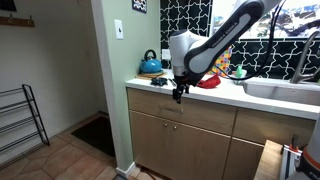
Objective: Open the left drawer fully
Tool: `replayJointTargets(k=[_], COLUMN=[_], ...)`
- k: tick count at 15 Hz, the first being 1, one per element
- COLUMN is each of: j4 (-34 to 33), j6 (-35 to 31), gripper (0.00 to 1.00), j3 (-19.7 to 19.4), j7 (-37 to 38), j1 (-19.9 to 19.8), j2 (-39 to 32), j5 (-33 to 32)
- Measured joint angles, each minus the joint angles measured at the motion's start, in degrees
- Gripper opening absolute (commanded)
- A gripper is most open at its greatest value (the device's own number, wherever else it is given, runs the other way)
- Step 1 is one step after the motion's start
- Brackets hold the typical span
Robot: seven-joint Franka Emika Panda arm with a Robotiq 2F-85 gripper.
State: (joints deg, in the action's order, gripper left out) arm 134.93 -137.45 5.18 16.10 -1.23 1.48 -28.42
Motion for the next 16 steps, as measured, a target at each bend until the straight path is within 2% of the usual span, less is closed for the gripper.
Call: replayJointTargets(k=[2,8,11,16], j4=[0.0,-0.2,-1.4,-5.2], j6=[-2.1,-2.4,-3.0,-3.1], gripper=[1.0,1.0,1.0,1.0], j3=[-1.2,-1.4,-1.5,-2.5], j7=[-0.8,-0.8,3.1,13.8], j1=[-0.2,0.1,0.4,2.2], j2=[-1.6,-1.8,-3.5,-10.9], j5=[0.1,-0.1,-6.2,-19.9])
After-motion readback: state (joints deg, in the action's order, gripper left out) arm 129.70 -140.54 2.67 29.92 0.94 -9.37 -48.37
